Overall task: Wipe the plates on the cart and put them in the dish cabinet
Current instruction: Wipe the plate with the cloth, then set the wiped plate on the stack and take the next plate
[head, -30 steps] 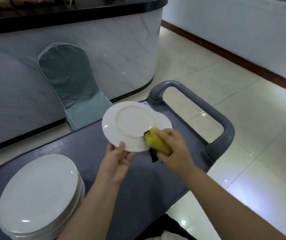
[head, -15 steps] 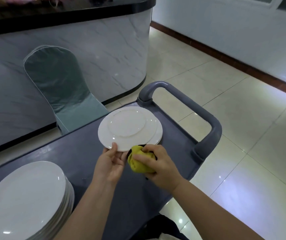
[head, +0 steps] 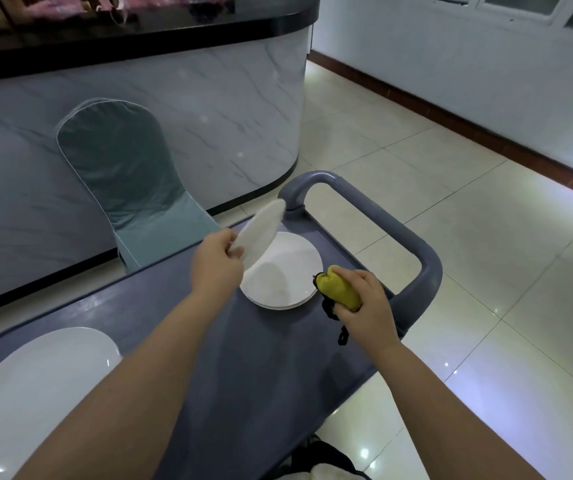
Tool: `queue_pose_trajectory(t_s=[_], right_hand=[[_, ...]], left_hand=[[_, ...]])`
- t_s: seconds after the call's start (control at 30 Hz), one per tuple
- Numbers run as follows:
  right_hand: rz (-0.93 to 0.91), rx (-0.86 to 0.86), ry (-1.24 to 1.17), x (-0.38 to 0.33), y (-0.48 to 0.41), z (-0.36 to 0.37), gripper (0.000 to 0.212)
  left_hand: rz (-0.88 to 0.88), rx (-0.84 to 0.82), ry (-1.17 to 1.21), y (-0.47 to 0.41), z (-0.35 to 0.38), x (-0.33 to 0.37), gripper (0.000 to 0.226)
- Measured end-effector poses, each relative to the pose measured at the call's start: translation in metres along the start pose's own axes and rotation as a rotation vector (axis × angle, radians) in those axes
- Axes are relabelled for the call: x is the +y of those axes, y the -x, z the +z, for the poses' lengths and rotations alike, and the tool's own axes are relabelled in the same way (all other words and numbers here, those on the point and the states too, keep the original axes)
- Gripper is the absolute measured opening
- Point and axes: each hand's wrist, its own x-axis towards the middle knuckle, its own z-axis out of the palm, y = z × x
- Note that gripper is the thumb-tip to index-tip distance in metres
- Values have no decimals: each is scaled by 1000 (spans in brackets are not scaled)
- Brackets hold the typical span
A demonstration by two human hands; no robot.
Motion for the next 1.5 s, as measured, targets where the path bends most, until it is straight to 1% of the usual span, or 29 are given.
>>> queue_pose_trajectory(t_s=[0.07,0.17,0.23,0.47,0.53,0.6,0.77,0.9,1.0,1.1,1.2,1.27,1.33,1.4,1.47,1.5], right_hand=[[-8,0,-5,0,-4,-4,64],[11,-3,-7,3,-9,-9,62],[28,-8,-9,7,-11,-12,62],[69,-32,-19,19,-17,-14,61],[75,-43,-28,22,-19,-12,62],[72,-54,-34,24,-20,-11,63],[77,-108,-43,23,-22,-6,63],[42,-180,11,20,-28,7,59],[19,-215,29,14,-35,16,59],[10,-246,6,1,-45,24,59],[-61,-293,-32,-23,-57,41,60],[-116,-343,-77,-42,-62,59,62],[-197,-418,-106,-62,-63,82,63],[-306,-504,-121,-83,-58,105,63],[-370,-605,-152,-104,-48,126,63],[-391,-653,-173,-114,-41,136,63]], left_hand=[[109,-43,-211,-2,15,2,19],[263,-99,-394,3,34,7,30],[341,-145,-466,2,44,3,36],[557,-281,-610,8,64,-16,44],[584,-342,-612,17,73,-30,43],[572,-399,-589,26,80,-47,43],[493,-405,-462,40,97,-73,35],[482,-422,-493,47,108,-78,32],[487,-382,-491,51,113,-80,25],[448,-353,-469,54,104,-73,15],[425,-232,-486,52,73,-71,17],[384,-109,-530,54,42,-77,10],[301,11,-561,61,6,-88,16],[176,117,-595,78,-31,-100,19],[22,222,-599,102,-67,-109,24],[-84,282,-578,117,-84,-113,22]])
